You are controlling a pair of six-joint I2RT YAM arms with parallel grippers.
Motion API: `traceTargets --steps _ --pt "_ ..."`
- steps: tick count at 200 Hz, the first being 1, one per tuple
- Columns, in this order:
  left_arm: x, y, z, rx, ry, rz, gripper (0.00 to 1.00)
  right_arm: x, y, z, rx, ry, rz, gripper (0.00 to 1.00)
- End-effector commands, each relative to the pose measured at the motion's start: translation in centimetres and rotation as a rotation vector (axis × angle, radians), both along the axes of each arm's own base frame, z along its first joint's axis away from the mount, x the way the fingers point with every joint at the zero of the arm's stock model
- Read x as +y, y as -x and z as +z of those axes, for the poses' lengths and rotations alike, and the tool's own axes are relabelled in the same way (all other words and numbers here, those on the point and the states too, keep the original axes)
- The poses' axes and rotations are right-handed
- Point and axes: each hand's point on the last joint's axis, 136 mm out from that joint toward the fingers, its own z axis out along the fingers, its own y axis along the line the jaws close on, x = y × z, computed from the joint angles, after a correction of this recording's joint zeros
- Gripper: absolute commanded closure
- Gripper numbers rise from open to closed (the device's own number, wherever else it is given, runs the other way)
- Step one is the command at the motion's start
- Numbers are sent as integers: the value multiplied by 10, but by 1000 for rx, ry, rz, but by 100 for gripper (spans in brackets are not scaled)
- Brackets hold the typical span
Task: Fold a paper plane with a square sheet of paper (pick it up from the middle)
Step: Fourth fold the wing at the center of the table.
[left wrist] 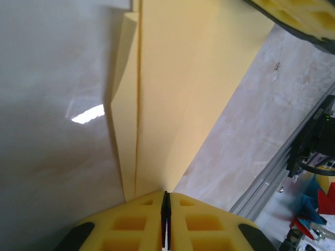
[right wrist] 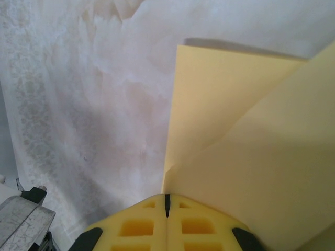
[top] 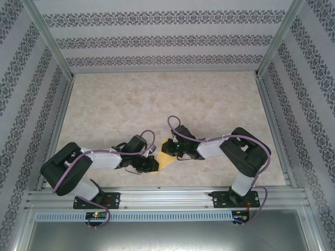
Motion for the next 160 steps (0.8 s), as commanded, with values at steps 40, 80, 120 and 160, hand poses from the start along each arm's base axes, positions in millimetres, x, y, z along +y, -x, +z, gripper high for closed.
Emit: traceTargets --steps 40,80,120,160 --pt "53 55 -13 146 -207 18 86 -44 20 -57 108 231 -54 94" --pt "41 26 28 -25 -129 64 83 -43 20 -55 105 232 -54 94" --pt "15 -14 59 -158 -44 92 83 -42 20 -54 105 227 -56 94" --pt "-10 -42 50 -187 -34 65 83 -43 20 -53 106 228 -56 94"
